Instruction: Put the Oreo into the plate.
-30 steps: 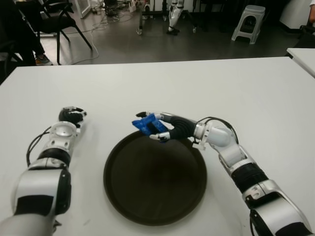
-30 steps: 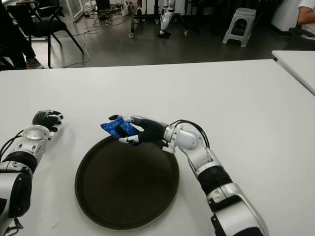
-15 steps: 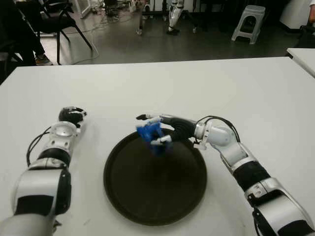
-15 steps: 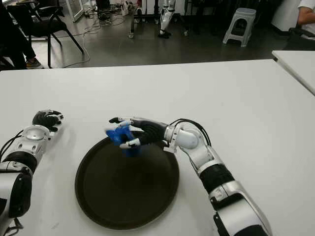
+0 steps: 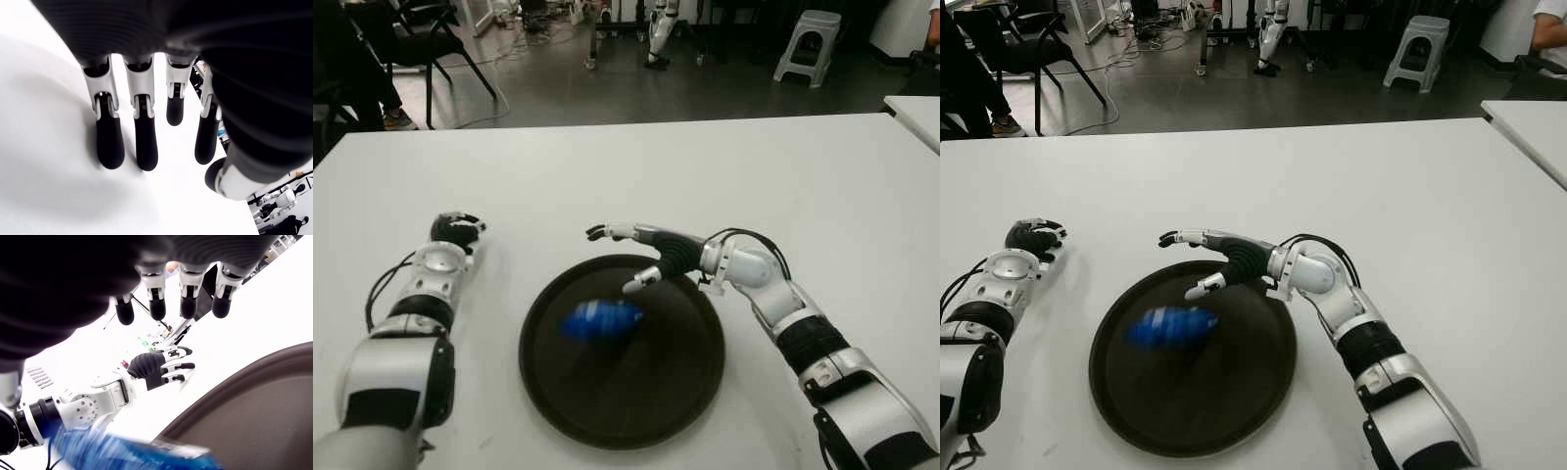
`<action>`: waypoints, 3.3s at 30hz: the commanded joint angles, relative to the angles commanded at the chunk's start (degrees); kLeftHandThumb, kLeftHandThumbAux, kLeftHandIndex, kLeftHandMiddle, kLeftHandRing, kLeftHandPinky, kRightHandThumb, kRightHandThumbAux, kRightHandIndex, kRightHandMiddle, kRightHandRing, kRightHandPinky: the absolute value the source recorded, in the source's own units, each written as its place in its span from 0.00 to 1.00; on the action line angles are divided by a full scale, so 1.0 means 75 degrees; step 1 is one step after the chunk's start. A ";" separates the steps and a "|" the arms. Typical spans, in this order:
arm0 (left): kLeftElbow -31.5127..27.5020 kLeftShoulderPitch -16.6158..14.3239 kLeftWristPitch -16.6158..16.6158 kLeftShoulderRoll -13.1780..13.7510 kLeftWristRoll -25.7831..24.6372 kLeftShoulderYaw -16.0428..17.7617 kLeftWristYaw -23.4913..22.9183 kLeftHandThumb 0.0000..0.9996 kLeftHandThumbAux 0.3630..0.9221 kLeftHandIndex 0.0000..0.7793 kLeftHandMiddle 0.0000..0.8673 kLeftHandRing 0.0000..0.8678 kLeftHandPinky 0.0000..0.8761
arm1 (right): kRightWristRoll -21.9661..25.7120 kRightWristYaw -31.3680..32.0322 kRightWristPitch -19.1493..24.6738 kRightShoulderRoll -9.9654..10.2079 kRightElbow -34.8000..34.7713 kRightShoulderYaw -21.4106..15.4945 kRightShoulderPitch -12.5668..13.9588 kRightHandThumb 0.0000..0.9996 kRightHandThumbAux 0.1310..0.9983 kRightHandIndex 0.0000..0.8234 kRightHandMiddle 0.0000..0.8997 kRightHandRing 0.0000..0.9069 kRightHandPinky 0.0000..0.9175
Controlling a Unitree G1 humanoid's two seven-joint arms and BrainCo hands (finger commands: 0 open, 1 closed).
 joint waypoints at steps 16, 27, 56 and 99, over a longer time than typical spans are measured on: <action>-0.0010 0.0022 -0.0069 -0.0024 -0.0043 0.0059 0.0015 0.68 0.65 0.51 0.17 0.18 0.18 | -0.0381 -0.0256 0.0066 -0.0113 0.0001 0.0118 -0.0082 0.07 0.28 0.00 0.00 0.00 0.00; -0.0010 -0.0002 -0.0012 -0.0025 -0.0020 0.0037 0.0016 0.68 0.65 0.51 0.16 0.17 0.17 | -0.0207 -0.0296 0.0075 -0.0008 0.0100 0.0014 -0.0073 0.08 0.31 0.00 0.00 0.00 0.00; -0.0016 -0.0035 0.0078 -0.0026 0.0024 -0.0043 -0.0014 0.68 0.65 0.51 0.14 0.16 0.17 | -0.0772 -0.2601 0.0319 -0.0268 0.2923 -0.0527 -0.1480 0.00 0.24 0.00 0.00 0.00 0.00; 0.0008 0.0123 -0.0199 0.0070 0.0016 0.0017 -0.0100 0.68 0.65 0.51 0.22 0.24 0.25 | 0.0796 -0.5721 0.3471 -0.0681 0.5328 -0.4004 -0.2016 0.00 0.59 0.04 0.03 0.03 0.04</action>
